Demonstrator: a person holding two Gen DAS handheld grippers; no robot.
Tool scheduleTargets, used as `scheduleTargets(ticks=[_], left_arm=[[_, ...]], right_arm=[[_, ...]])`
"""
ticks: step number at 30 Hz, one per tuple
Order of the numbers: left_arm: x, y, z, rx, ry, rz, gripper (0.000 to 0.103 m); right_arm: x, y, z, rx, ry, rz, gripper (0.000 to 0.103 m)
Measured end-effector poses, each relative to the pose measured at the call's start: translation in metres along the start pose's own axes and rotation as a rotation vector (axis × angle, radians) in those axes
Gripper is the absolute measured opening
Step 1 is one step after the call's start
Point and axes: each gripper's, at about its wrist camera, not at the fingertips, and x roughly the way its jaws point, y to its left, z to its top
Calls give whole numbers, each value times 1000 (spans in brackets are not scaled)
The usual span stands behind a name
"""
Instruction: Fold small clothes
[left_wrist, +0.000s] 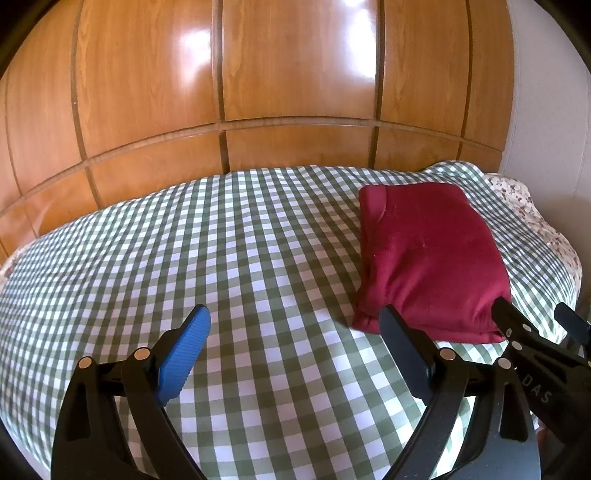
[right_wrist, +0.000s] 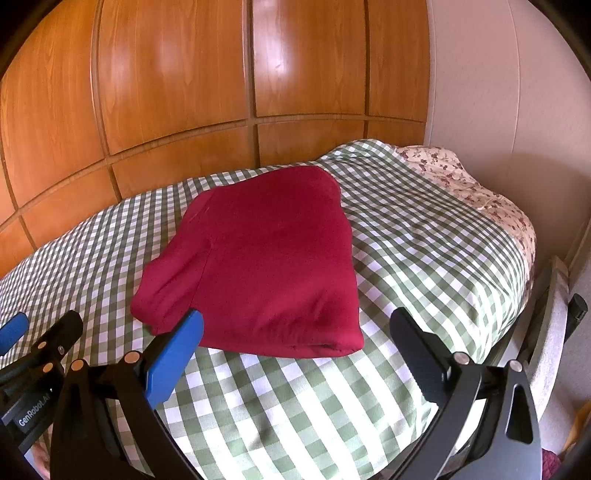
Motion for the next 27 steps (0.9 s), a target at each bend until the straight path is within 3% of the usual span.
scheduleTargets(ticks=[27], left_arm=[[-4,6,-1,-27,-20,-16,91]], right_arm=[[1,2,-1,-8,17,27,101]])
